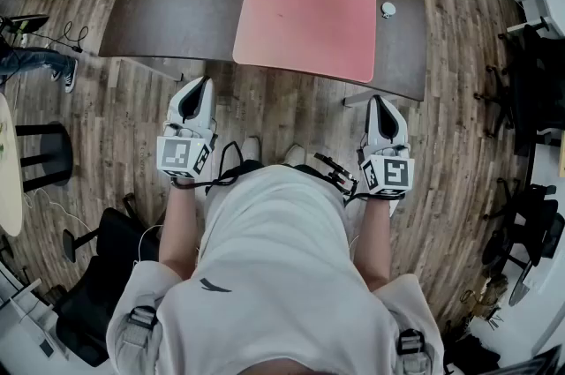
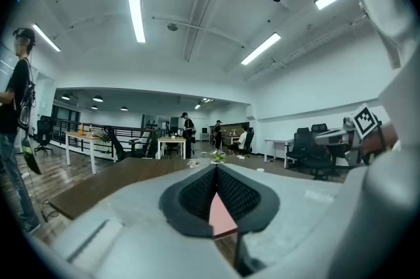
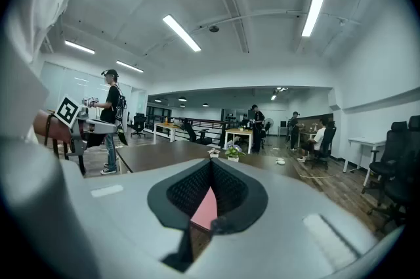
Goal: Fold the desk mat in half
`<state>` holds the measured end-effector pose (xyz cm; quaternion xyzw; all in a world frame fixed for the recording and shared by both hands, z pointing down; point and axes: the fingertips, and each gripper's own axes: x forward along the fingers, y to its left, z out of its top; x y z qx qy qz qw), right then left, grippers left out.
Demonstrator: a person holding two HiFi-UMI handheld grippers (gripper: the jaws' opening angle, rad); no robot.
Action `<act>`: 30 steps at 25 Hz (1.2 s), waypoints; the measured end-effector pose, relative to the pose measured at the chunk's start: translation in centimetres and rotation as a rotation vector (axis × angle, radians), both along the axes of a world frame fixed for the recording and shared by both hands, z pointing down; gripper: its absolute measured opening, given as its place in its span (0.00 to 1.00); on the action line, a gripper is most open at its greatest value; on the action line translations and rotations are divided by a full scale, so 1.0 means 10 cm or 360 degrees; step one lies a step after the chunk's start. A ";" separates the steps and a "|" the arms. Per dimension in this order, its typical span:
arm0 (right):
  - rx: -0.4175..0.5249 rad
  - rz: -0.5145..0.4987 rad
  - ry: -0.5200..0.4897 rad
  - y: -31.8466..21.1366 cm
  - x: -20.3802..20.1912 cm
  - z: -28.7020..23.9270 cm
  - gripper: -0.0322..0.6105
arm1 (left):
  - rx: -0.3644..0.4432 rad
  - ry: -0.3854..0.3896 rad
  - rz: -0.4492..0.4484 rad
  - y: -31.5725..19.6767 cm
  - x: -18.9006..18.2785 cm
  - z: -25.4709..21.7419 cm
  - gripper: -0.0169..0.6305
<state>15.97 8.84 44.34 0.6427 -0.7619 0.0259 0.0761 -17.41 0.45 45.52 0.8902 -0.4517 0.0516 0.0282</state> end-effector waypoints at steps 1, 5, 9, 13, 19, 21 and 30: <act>-0.0006 0.0002 -0.0001 -0.01 0.00 0.01 0.05 | -0.0002 -0.0002 -0.0001 -0.01 -0.01 0.00 0.04; 0.0000 -0.0003 -0.0008 -0.02 -0.01 0.01 0.05 | 0.0001 -0.0011 -0.0001 -0.02 -0.02 0.00 0.04; 0.0009 -0.0001 -0.0002 -0.01 -0.01 0.00 0.05 | 0.0006 -0.0015 0.0002 -0.01 -0.01 -0.01 0.04; 0.0015 0.0005 -0.0003 -0.02 0.00 0.01 0.05 | 0.0006 -0.0020 0.0004 -0.02 0.00 -0.01 0.04; 0.0049 0.0000 0.0030 0.00 0.03 0.00 0.05 | -0.0005 -0.0019 -0.0019 -0.01 0.01 0.01 0.04; 0.0053 0.0002 0.0029 0.02 0.06 -0.01 0.05 | -0.0017 -0.0019 -0.0030 0.01 0.02 0.02 0.04; 0.0037 -0.0036 -0.0003 -0.03 0.29 0.04 0.05 | -0.0037 -0.0032 -0.0123 0.05 0.06 0.03 0.04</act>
